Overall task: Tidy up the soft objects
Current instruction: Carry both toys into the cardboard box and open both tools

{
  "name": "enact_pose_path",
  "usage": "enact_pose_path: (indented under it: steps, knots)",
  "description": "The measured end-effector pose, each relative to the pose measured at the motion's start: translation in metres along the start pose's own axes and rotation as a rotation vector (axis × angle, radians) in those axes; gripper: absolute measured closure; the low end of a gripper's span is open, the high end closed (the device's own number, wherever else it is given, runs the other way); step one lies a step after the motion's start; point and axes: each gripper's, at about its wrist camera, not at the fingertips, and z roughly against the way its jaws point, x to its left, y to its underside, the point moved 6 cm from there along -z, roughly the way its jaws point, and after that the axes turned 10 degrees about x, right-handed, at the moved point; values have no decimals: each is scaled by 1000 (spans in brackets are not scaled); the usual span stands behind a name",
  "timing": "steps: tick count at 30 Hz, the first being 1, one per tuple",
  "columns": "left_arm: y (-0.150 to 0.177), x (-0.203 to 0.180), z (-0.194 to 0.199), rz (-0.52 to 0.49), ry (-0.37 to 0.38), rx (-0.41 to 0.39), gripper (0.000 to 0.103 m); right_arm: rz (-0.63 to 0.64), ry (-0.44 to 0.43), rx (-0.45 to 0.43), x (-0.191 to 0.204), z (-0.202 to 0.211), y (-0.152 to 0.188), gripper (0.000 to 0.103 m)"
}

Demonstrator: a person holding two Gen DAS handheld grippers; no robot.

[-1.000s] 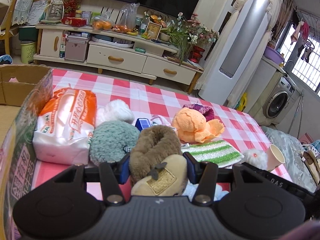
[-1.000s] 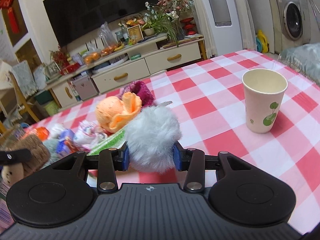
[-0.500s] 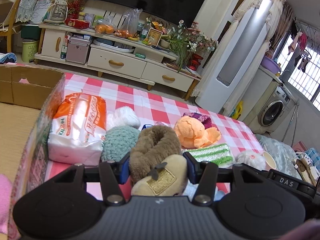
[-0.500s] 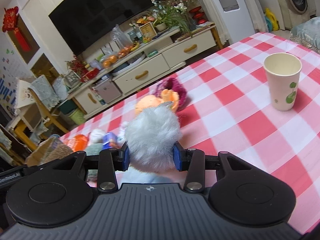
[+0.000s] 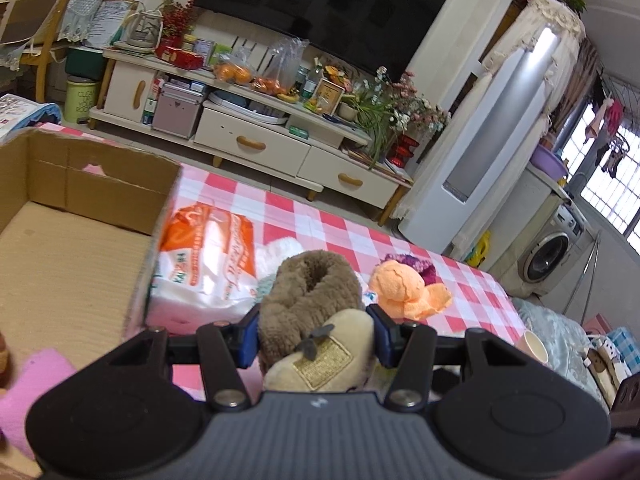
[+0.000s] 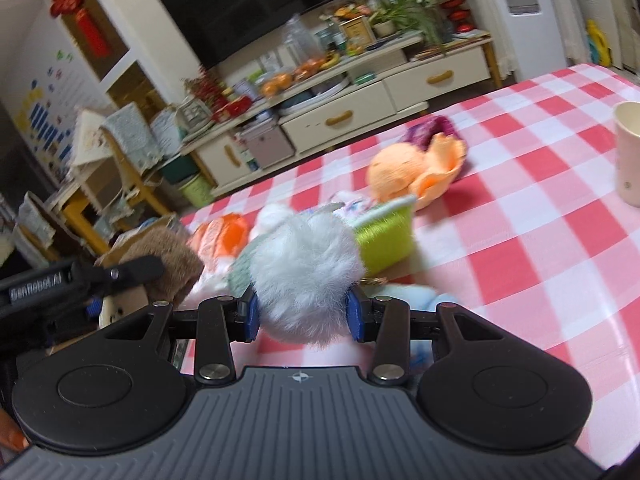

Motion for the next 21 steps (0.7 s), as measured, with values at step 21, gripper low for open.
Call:
enact_pose_path:
  steps: [21]
  knots:
    - [-15, 60, 45, 123, -49, -117, 50, 114, -147, 62, 61, -18, -14, 52]
